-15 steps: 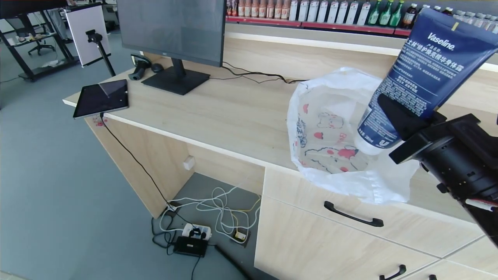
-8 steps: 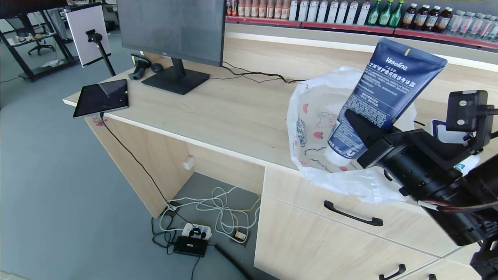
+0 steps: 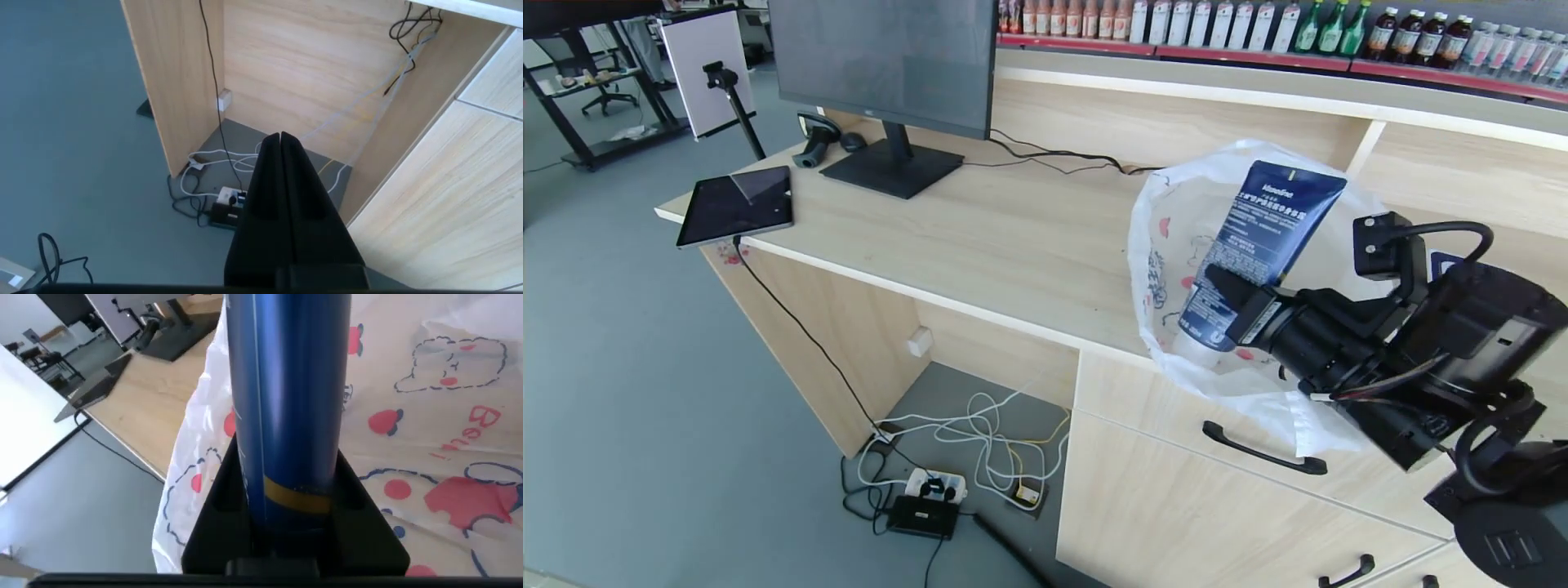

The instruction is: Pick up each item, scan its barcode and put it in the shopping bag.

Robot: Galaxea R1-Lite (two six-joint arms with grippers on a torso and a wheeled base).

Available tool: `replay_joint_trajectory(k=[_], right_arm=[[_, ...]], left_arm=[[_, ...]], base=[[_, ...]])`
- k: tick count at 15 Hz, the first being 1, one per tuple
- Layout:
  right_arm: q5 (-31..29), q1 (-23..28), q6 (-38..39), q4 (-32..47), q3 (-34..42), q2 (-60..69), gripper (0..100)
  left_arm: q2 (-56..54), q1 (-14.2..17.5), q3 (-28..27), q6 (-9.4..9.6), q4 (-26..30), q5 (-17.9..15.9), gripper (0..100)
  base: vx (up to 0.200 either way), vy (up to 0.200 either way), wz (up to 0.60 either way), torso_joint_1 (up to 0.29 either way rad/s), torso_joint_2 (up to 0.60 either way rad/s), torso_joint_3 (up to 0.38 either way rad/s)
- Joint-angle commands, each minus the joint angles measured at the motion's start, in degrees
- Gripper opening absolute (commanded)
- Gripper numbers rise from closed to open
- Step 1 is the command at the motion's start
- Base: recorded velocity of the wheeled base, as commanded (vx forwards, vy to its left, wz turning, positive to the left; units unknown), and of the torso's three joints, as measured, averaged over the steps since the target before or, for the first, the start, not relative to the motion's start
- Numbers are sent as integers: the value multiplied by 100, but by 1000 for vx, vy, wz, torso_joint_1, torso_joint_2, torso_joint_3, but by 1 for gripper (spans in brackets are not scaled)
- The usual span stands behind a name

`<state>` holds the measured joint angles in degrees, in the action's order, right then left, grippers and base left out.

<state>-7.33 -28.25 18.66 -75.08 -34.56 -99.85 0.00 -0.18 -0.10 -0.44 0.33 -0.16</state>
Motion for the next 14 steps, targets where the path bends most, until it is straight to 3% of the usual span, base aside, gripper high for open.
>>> replay_joint_trajectory(k=[1,2,4,14], right_arm=[[21,276,322,433,-543,-157,0],[30,408,463,811,-1035,-307,0],[100,495,472,899,-1316,-544,0],[56,601,586,934,-1264,-948,0]], left_arm=[[0,1,1,0,2,-2,0],[0,1,1,0,2,7,0],[0,1,1,0,2,-2,0],[0,1,1,9,2,-2,0]], base=[[0,0,0,0,0,0],[0,0,0,0,0,0],[0,0,0,0,0,0],[0,0,0,0,0,0]])
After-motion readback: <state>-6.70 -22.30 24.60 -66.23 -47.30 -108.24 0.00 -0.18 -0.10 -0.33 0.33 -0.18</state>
